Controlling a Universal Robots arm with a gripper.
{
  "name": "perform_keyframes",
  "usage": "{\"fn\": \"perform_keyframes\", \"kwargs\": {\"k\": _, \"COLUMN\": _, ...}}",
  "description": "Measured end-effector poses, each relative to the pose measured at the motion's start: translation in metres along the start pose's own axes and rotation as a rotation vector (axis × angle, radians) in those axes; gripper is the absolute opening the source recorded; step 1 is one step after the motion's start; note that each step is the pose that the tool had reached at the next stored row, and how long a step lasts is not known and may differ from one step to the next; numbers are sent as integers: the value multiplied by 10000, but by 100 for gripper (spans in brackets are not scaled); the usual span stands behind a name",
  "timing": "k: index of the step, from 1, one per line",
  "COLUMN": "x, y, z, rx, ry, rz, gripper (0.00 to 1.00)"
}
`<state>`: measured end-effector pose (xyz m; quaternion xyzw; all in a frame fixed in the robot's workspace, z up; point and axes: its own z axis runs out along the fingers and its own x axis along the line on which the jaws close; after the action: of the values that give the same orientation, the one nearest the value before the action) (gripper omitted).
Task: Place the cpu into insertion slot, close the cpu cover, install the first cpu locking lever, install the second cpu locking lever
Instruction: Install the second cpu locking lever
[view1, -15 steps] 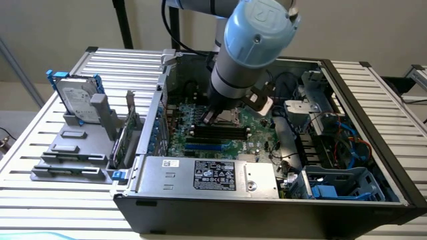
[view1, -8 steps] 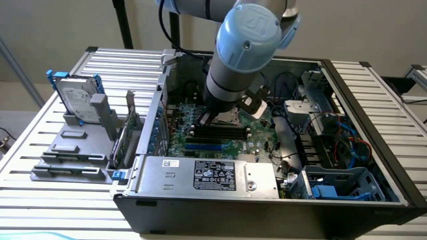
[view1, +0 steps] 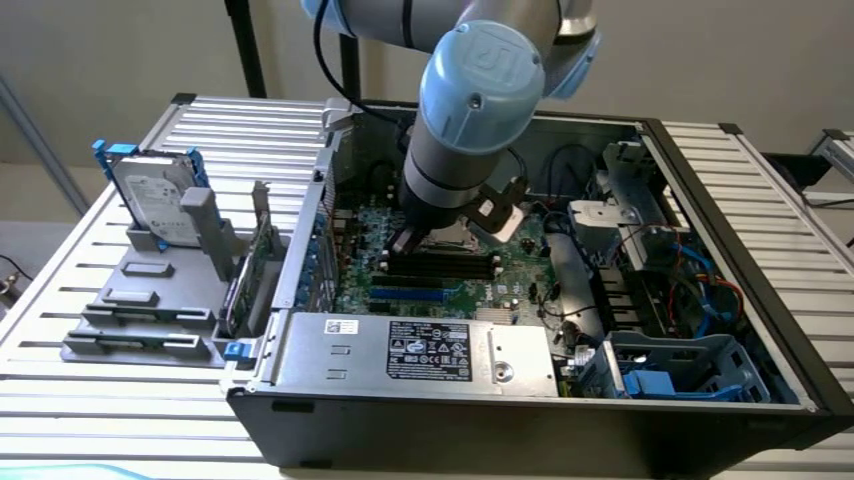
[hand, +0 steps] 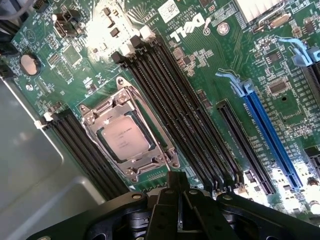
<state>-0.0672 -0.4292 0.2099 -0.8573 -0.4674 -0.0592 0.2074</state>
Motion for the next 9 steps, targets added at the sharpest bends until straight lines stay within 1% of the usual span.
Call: {"fn": "perform_keyframes", "kwargs": {"k": 9, "x": -4, "y": 5, "z": 98, "rx": -1, "ry": 4, "rz": 3, "gripper": 11}}
